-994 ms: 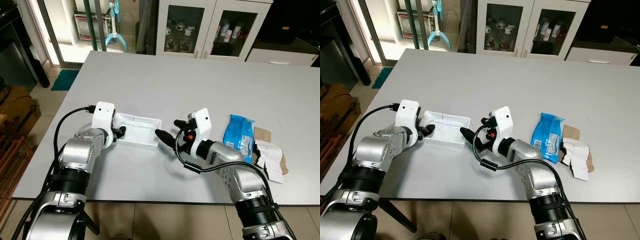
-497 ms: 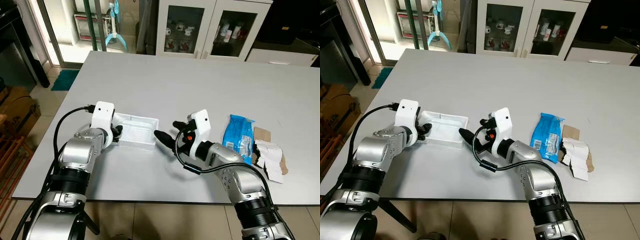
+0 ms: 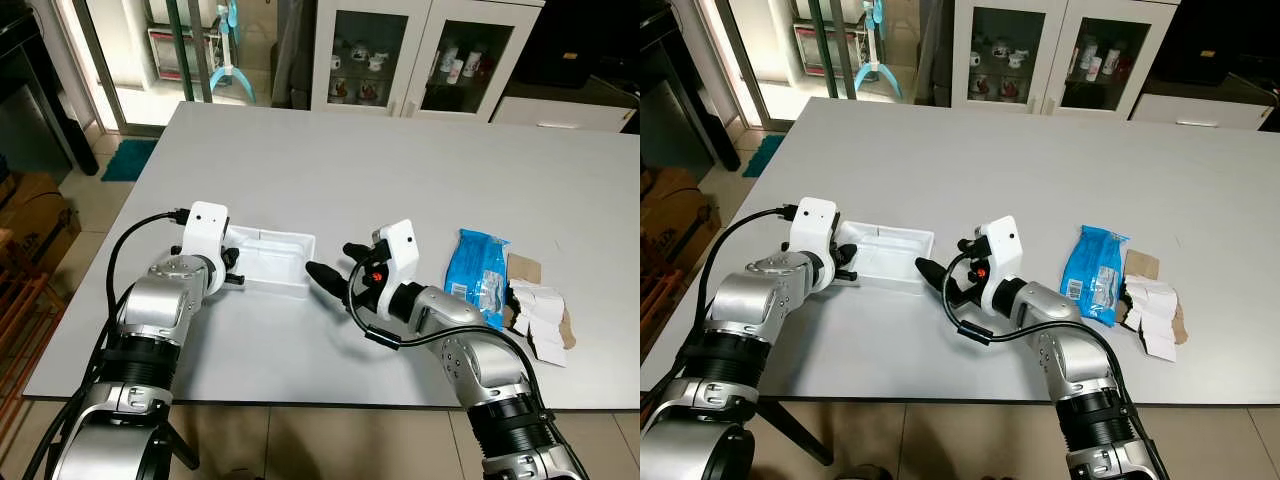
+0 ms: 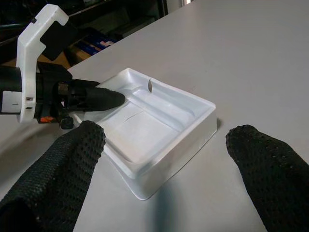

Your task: Picking trash to rubbish bin

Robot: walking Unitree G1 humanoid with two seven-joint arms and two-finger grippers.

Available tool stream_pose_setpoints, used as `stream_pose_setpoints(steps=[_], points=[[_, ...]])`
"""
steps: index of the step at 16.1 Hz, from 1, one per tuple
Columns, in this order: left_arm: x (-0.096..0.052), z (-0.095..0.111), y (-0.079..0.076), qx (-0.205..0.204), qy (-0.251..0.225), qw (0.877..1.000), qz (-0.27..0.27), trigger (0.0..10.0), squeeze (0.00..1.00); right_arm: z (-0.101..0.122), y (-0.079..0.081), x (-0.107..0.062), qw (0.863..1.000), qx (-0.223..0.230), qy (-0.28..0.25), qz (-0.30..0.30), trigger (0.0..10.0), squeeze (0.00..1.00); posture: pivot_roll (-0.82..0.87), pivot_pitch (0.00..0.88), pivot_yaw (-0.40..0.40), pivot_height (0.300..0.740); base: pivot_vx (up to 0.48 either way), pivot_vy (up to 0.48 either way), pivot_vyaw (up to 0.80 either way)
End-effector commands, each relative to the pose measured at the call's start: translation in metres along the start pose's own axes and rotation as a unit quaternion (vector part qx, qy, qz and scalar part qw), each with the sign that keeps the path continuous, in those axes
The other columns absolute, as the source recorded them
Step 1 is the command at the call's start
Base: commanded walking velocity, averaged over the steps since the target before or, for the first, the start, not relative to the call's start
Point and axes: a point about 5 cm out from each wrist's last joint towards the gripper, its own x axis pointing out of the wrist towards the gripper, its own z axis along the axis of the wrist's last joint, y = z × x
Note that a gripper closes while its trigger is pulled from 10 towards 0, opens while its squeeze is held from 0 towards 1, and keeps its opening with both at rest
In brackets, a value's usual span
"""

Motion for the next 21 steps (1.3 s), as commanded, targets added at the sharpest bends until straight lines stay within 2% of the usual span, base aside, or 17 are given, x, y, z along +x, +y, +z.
stream_pose_setpoints(steps=[1,6,7,9,10,11,12,13,14,15,17,18,19,21], points=[[0.001,0.003,-0.002,0.004,-0.003,1.000,0.004,0.0,0.00,0.005,-0.001,-0.001,1.000,-0.001,-0.003,0.002,10.0,0.00,0.02,0.039,-0.064,0.740,0.000,0.000,0.00],[0.000,0.004,-0.002,0.006,-0.011,1.000,0.011,0.0,0.00,0.005,0.000,0.000,1.000,-0.001,-0.004,0.002,10.0,0.00,0.02,0.039,-0.063,0.740,0.000,0.000,0.00],[0.000,0.007,0.000,0.014,-0.022,0.999,0.023,10.0,0.00,0.004,0.000,0.000,1.000,-0.001,-0.003,0.002,10.0,0.00,0.02,0.040,-0.063,0.740,0.000,0.000,0.00],[-0.001,0.012,0.002,0.019,-0.040,0.998,0.039,10.0,0.00,0.004,0.000,0.000,1.000,-0.001,-0.003,0.001,10.0,0.00,0.02,0.041,-0.063,0.740,0.000,0.000,0.00],[-0.005,0.031,0.008,0.022,-0.119,0.990,0.075,10.0,0.00,0.011,-0.008,0.000,0.998,-0.019,-0.028,-0.044,10.0,0.00,0.03,0.042,-0.064,0.740,0.000,0.000,0.00],[-0.007,0.035,0.009,0.019,-0.137,0.987,0.083,10.0,0.00,0.014,-0.011,0.000,0.997,-0.028,-0.039,-0.064,10.0,0.00,0.03,0.042,-0.064,0.740,0.000,0.000,0.00],[-0.011,0.045,0.011,0.011,-0.189,0.976,0.105,10.0,0.00,0.028,-0.024,0.000,0.987,-0.024,-0.085,-0.131,10.0,0.00,0.03,0.040,-0.065,0.740,0.000,0.000,0.00],[-0.013,0.049,0.011,0.007,-0.207,0.972,0.112,10.0,0.00,0.033,-0.028,0.000,0.983,-0.016,-0.103,-0.153,10.0,0.00,0.03,0.040,-0.065,0.740,0.000,0.000,0.00],[-0.016,0.055,0.009,-0.028,-0.244,0.961,0.126,10.0,0.00,0.045,-0.037,-0.002,0.967,-0.040,-0.135,-0.213,10.0,0.00,0.03,0.038,-0.064,0.740,0.000,0.000,0.00],[-0.018,0.058,0.004,-0.068,-0.271,0.952,0.127,10.0,0.00,0.053,-0.038,-0.002,0.954,-0.068,-0.156,-0.245,10.0,0.00,0.02,0.034,-0.064,0.740,0.000,0.000,0.00],[-0.021,0.060,-0.011,-0.093,-0.304,0.941,0.111,10.0,0.00,0.062,-0.036,-0.002,0.941,-0.050,-0.199,-0.270,10.0,0.00,0.03,0.031,-0.067,0.740,0.000,0.000,0.00],[-0.022,0.061,-0.014,-0.101,-0.316,0.937,0.111,10.0,0.00,0.064,-0.033,-0.001,0.937,-0.060,-0.208,-0.273,10.0,0.00,0.03,0.030,-0.067,0.740,0.000,0.000,0.00],[-0.025,0.064,-0.018,-0.118,-0.346,0.923,0.122,10.0,0.00,0.069,-0.028,0.002,0.930,-0.064,-0.232,-0.277,10.0,0.00,0.02,0.027,-0.067,0.740,0.000,0.000,0.00],[-0.028,0.067,-0.017,-0.106,-0.376,0.910,0.140,10.0,0.00,0.073,-0.029,0.001,0.913,-0.087,-0.249,-0.312,10.0,0.00,0.03,0.023,-0.066,0.740,0.000,0.000,0.00]])
